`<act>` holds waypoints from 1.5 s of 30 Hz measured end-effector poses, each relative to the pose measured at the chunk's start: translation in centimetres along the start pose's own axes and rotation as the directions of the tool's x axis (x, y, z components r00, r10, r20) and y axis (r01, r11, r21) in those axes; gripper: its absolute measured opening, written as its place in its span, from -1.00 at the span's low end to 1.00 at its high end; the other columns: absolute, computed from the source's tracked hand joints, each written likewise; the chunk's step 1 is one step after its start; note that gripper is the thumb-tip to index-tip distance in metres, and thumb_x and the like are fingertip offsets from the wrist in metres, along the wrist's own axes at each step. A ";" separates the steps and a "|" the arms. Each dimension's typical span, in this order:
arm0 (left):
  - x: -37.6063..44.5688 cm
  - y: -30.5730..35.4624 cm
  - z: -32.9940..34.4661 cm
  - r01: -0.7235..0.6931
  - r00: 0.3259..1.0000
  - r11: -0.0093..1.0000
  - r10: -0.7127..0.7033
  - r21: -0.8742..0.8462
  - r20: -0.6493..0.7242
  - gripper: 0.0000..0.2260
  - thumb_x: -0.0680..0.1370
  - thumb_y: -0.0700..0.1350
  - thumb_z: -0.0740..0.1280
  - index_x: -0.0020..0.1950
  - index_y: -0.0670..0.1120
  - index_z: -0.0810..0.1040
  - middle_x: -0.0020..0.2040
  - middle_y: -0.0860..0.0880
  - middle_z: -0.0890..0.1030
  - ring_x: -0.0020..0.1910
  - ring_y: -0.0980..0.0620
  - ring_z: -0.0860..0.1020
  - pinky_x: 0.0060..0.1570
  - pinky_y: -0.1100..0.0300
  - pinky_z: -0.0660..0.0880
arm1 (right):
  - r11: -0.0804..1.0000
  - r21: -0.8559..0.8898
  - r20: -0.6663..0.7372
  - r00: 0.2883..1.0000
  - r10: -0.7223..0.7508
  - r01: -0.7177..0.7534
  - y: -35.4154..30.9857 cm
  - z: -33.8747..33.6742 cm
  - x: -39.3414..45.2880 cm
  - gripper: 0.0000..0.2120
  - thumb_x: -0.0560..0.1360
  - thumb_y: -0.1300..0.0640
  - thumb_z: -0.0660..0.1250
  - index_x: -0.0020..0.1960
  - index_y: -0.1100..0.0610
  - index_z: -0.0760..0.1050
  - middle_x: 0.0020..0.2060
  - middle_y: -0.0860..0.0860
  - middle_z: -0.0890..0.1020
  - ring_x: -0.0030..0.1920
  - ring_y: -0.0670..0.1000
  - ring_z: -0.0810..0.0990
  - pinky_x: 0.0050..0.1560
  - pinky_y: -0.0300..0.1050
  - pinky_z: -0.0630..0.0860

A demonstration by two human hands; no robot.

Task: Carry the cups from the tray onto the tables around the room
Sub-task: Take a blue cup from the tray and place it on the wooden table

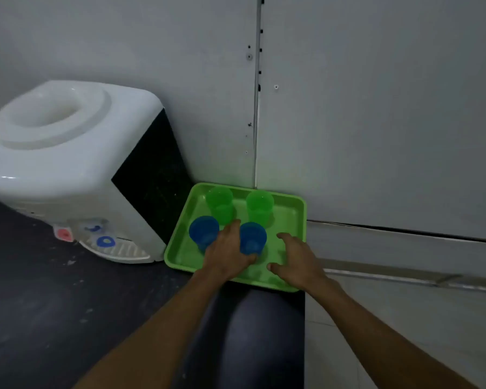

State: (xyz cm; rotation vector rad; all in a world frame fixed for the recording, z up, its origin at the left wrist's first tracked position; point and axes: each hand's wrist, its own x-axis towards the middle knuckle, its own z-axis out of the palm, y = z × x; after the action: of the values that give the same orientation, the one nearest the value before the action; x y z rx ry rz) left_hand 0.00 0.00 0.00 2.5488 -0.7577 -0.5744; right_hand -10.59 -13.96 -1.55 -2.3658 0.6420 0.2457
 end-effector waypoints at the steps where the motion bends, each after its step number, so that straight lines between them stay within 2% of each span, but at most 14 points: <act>1: 0.7 -0.1 0.3 0.001 1.000 1.000 -0.001 -0.007 0.011 -0.18 0.38 0.04 0.49 0.51 -0.17 0.17 0.44 -0.14 0.39 0.40 -0.13 0.37 0.29 0.00 0.38 | 1.000 0.003 0.006 1.000 0.011 -0.011 0.2 0.2 0.4 -0.20 0.40 -0.05 0.47 0.51 0.09 0.16 0.43 0.13 0.35 0.41 0.13 0.31 0.30 -0.05 0.36; 7: 3.4 -1.0 2.3 0.035 0.996 0.999 -0.034 -0.014 0.082 -0.13 0.31 0.05 0.53 0.49 -0.12 0.19 0.39 -0.09 0.42 0.34 -0.13 0.42 0.22 -0.03 0.43 | 0.996 0.060 0.017 0.998 0.068 -0.069 1.9 1.0 1.5 -0.15 0.34 -0.05 0.52 0.50 0.06 0.18 0.42 0.09 0.37 0.40 0.10 0.34 0.31 -0.03 0.38; 13: 3.9 -1.3 2.5 0.018 0.999 0.999 -0.017 -0.034 0.030 -0.33 0.24 0.05 0.54 0.27 -0.06 0.39 0.23 -0.03 0.51 0.20 -0.07 0.50 0.09 0.01 0.49 | 0.989 0.124 -0.010 0.996 0.084 -0.082 2.5 0.7 1.5 -0.20 0.36 -0.03 0.51 0.49 0.03 0.19 0.41 0.06 0.37 0.39 0.08 0.35 0.31 0.01 0.39; 16: 3.6 -1.3 2.1 -0.035 0.999 0.999 0.035 0.029 -0.008 -0.30 0.21 0.07 0.56 0.28 -0.08 0.43 0.31 -0.02 0.45 0.28 -0.05 0.45 0.12 0.06 0.46 | 0.980 0.183 -0.045 0.995 0.092 -0.082 2.3 0.1 1.3 -0.25 0.38 0.00 0.50 0.47 0.03 0.23 0.39 0.06 0.41 0.37 0.08 0.38 0.30 0.01 0.40; 19: 2.7 -1.0 1.8 -0.096 0.994 0.993 0.099 0.061 -0.044 -0.26 0.18 0.09 0.57 0.30 -0.09 0.46 0.47 -0.04 0.33 0.40 -0.04 0.36 0.21 0.08 0.42 | 0.961 0.265 -0.110 0.988 0.108 -0.076 2.2 -0.6 0.9 -0.34 0.39 0.07 0.50 0.42 0.06 0.34 0.31 0.09 0.49 0.30 0.06 0.46 0.24 -0.11 0.41; 22: 1.3 -0.1 1.2 -0.146 0.983 0.985 0.154 0.088 -0.095 -0.27 0.13 0.14 0.55 0.25 -0.07 0.51 0.48 -0.03 0.33 0.40 -0.03 0.35 0.23 0.06 0.43 | 0.938 0.340 -0.163 0.978 0.133 -0.071 2.2 -1.5 0.2 -0.45 0.40 0.14 0.49 0.35 0.08 0.43 0.16 0.10 0.58 0.18 0.05 0.55 0.13 -0.17 0.44; 26: -0.8 1.4 0.1 -0.209 0.963 0.974 0.220 0.088 -0.157 -0.26 0.08 0.21 0.53 0.20 -0.05 0.55 0.45 -0.01 0.35 0.39 -0.03 0.37 0.22 0.03 0.45 | 0.845 0.530 -0.168 0.967 0.192 -0.076 1.4 -2.5 -1.3 -0.65 0.46 0.13 0.44 0.23 0.09 0.53 -0.04 0.06 0.64 -0.02 0.01 0.61 -0.02 -0.18 0.53; 27: -1.4 1.8 -0.2 -0.226 0.956 0.970 0.239 0.090 -0.172 -0.26 0.07 0.23 0.52 0.19 -0.05 0.56 0.46 -0.01 0.35 0.40 -0.03 0.36 0.24 0.03 0.43 | 0.804 0.589 -0.156 0.965 0.211 -0.080 1.1 -2.8 -1.8 -0.71 0.48 0.09 0.42 0.19 0.08 0.55 -0.09 0.04 0.64 -0.05 0.01 0.62 -0.07 -0.18 0.53; 29: -2.4 2.7 -0.9 -0.259 0.941 0.960 0.275 0.105 -0.199 -0.26 0.07 0.25 0.50 0.17 -0.05 0.58 0.47 -0.04 0.35 0.44 -0.05 0.33 0.30 0.03 0.39 | 0.708 0.698 -0.106 0.963 0.249 -0.106 0.6 -3.1 -2.7 -0.76 0.49 -0.05 0.39 0.10 0.02 0.58 -0.08 0.03 0.65 -0.03 0.05 0.62 -0.01 -0.09 0.53; 31: -3.6 3.6 -1.7 -0.289 0.920 0.948 0.314 0.133 -0.233 -0.27 0.06 0.27 0.49 0.15 -0.06 0.60 0.48 -0.06 0.36 0.48 -0.07 0.28 0.36 0.01 0.34 | 0.585 0.789 0.019 0.959 0.284 -0.188 0.0 -3.6 -3.9 -0.69 0.46 -0.19 0.34 0.07 -0.01 0.58 0.00 0.04 0.65 0.03 0.07 0.61 0.05 0.01 0.52; 33: -4.8 4.4 -2.5 -0.328 0.894 0.933 0.357 0.150 -0.270 -0.28 0.05 0.28 0.49 0.11 -0.07 0.62 0.46 -0.08 0.39 0.51 -0.10 0.26 0.40 -0.04 0.31 | 0.490 0.827 0.148 0.948 0.281 -0.274 -0.5 -4.0 -5.3 -0.50 0.36 -0.35 0.31 0.11 -0.02 0.57 0.05 0.06 0.63 0.06 0.09 0.59 0.03 0.01 0.51; 36: -6.7 5.8 -3.9 -0.393 0.845 0.910 0.415 0.133 -0.337 -0.30 0.03 0.28 0.50 0.05 -0.08 0.64 0.43 -0.09 0.44 0.51 -0.11 0.24 0.39 -0.13 0.31 | 0.454 0.839 0.230 0.952 0.202 -0.299 -0.9 -4.5 -7.8 -0.32 0.21 -0.50 0.32 0.14 -0.07 0.57 0.08 0.08 0.62 0.14 0.15 0.58 0.12 0.08 0.51; 40: -9.5 8.2 -6.0 -0.464 0.804 0.868 0.496 0.177 -0.327 -0.32 0.02 0.31 0.47 0.02 -0.05 0.66 0.47 -0.02 0.39 0.56 -0.03 0.10 0.47 -0.10 0.17 | 0.397 0.882 0.221 0.967 0.127 -0.254 -1.3 -5.4 -11.6 -0.30 0.24 -0.48 0.25 0.20 -0.06 0.57 0.13 0.13 0.65 0.14 0.20 0.63 0.18 0.17 0.53; 45: -13.0 10.9 -7.7 -0.578 0.748 0.781 0.623 0.236 -0.231 -0.30 0.04 0.37 0.38 0.05 0.00 0.64 0.53 0.03 0.28 0.59 0.01 -0.03 0.51 -0.12 0.00 | 0.351 0.927 0.086 0.987 0.132 -0.128 -1.9 -6.2 -17.3 -0.35 0.30 -0.39 0.30 0.21 0.02 0.57 0.13 0.20 0.65 0.10 0.22 0.65 0.24 0.23 0.49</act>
State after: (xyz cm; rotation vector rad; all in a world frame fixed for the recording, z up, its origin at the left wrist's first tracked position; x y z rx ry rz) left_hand -10.65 1.42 15.23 2.2317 -1.4640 0.0897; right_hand -24.49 -10.13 9.98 -1.1635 0.7086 -0.0797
